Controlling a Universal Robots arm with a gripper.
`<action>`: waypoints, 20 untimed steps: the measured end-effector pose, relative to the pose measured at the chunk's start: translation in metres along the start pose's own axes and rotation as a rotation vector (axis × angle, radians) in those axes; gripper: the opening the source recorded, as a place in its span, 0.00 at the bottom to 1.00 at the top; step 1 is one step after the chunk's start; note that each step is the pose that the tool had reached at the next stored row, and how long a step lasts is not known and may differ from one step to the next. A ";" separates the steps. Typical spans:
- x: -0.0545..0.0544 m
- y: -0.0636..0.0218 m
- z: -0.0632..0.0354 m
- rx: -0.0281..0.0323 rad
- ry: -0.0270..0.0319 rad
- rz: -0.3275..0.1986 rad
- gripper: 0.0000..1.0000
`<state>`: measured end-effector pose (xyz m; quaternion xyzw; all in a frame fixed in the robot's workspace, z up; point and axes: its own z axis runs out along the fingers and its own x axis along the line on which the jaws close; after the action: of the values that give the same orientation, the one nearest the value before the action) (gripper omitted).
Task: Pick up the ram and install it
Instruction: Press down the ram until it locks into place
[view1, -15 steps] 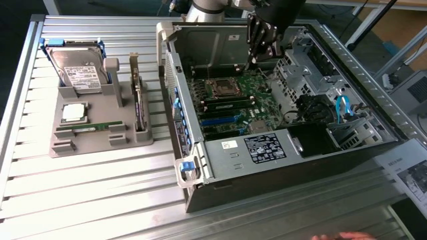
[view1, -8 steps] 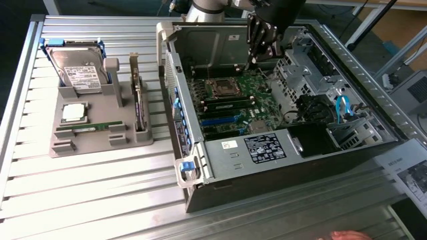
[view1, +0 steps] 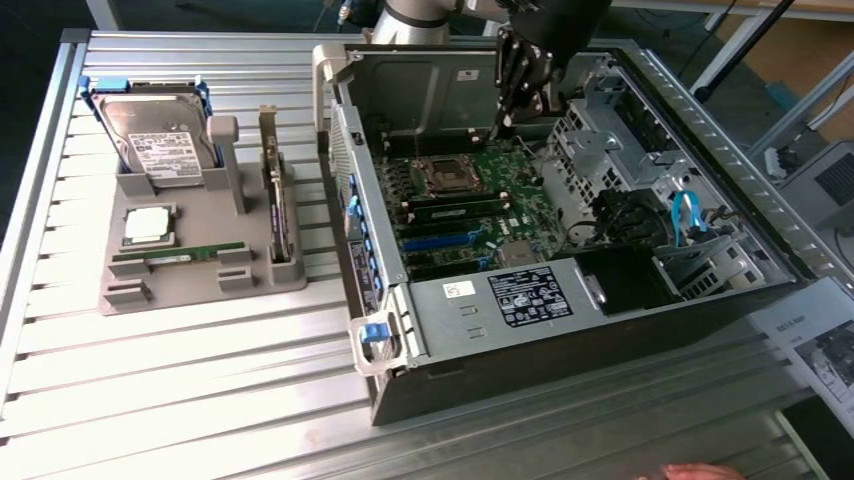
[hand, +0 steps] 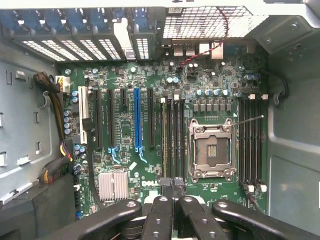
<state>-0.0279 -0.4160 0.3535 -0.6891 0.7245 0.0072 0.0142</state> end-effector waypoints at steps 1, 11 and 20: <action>0.000 0.0000 0.0000 0.0007 0.0002 0.025 0.10; 0.000 0.0000 0.0000 0.0052 0.0016 0.169 0.10; 0.000 0.0000 0.0000 0.0090 0.0028 0.297 0.10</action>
<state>-0.0279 -0.4159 0.3535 -0.5743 0.8185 0.0050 0.0151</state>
